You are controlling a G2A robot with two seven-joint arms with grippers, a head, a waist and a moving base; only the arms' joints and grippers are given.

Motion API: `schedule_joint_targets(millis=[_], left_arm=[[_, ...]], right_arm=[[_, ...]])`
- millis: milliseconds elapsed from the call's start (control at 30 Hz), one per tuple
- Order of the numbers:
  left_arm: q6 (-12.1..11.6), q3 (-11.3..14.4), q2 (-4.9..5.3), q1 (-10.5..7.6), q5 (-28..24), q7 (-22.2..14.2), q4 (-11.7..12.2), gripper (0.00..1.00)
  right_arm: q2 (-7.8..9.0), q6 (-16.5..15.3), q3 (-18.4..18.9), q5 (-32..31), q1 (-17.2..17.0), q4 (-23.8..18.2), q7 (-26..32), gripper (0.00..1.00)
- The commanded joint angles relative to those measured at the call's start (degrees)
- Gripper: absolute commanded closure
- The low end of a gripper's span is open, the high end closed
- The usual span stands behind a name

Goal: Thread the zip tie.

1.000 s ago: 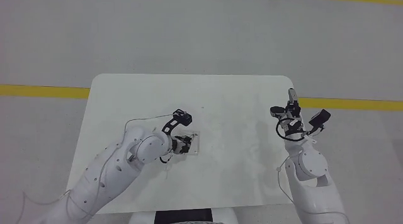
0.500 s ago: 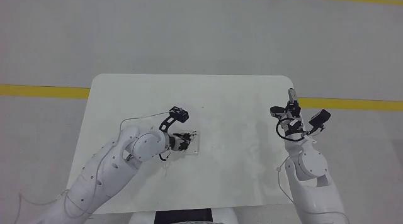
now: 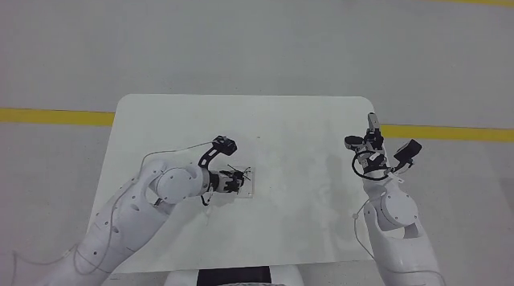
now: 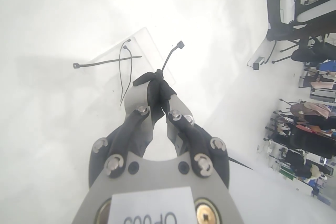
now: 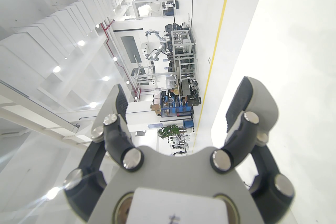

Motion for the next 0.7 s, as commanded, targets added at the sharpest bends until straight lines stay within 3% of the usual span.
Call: schedule_joint_targets(millis=[0, 233, 333, 667], left_arm=[[-1.7, 0.0, 0.31, 0.20, 0.7, 0.2, -0.4, 1.00], [-9.2, -2.1, 2.06, 2.67, 5.9, 1.7, -3.9, 1.00], [-13.6, -3.2, 3.00, 4.21, 7.8, 1.1, -6.0, 1.00], [-13.9, -3.3, 3.24, 4.50, 8.9, 0.5, -6.6, 1.00]], right_arm=[[0.00, 0.0, 0.0, 0.0, 0.0, 0.0, 0.0, 0.00], [0.00, 0.0, 0.0, 0.0, 0.0, 0.0, 0.0, 0.00], [0.00, 0.0, 0.0, 0.0, 0.0, 0.0, 0.0, 0.00], [0.00, 0.0, 0.0, 0.0, 0.0, 0.0, 0.0, 0.00]])
